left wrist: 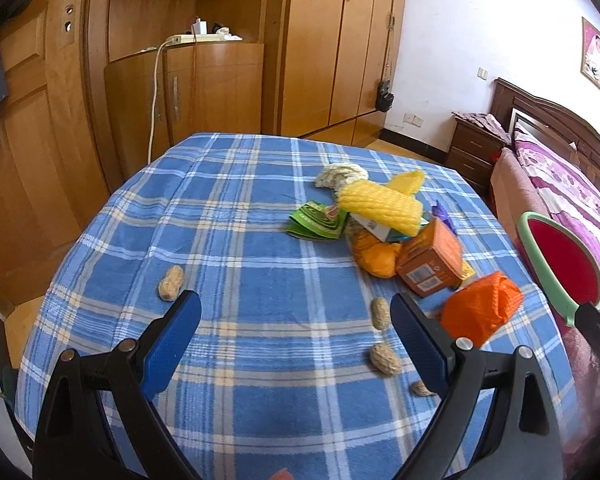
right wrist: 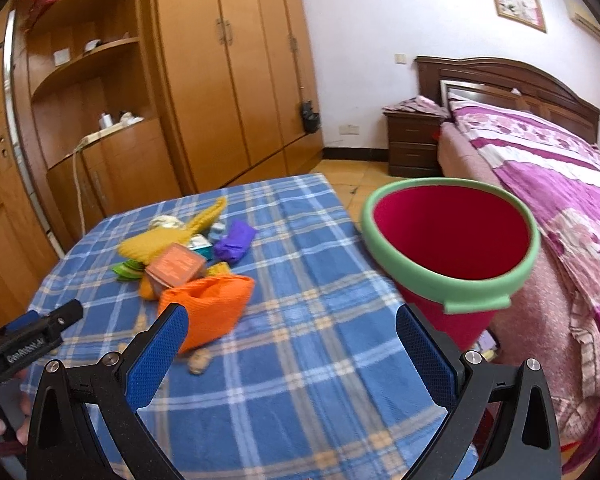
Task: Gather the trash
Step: 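Reach the right tool to the orange mesh bag and grasp it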
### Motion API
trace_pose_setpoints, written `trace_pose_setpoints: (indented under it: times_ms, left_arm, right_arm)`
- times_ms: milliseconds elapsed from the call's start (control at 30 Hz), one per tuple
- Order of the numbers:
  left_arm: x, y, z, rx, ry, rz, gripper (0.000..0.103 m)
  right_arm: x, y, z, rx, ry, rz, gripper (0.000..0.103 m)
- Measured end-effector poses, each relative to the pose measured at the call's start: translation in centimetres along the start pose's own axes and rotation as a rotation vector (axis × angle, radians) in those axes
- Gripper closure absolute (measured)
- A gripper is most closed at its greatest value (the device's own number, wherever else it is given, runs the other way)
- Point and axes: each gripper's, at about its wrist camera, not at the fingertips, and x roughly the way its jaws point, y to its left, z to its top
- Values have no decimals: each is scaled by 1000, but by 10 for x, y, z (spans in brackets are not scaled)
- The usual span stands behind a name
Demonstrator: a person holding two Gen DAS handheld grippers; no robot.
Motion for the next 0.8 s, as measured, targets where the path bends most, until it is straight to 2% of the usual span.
trace_pose_setpoints:
  times_ms: [200, 667, 700, 733, 800]
  left_arm:
    - [9, 9, 0, -16, 20, 18, 8]
    - [29, 25, 0, -37, 58, 26, 8]
    - [30, 25, 1, -38, 61, 25, 8]
    - [32, 26, 1, -39, 64, 23, 8]
    - [33, 26, 1, -38, 67, 20, 8]
  right_arm:
    - [15, 28, 8, -33, 33, 67, 0]
    - [60, 51, 0, -57, 157, 74, 1]
    - [62, 51, -1, -52, 167, 77, 5]
    - [64, 50, -1, -46, 176, 80, 14]
    - [69, 48, -2, -38, 196, 87, 26]
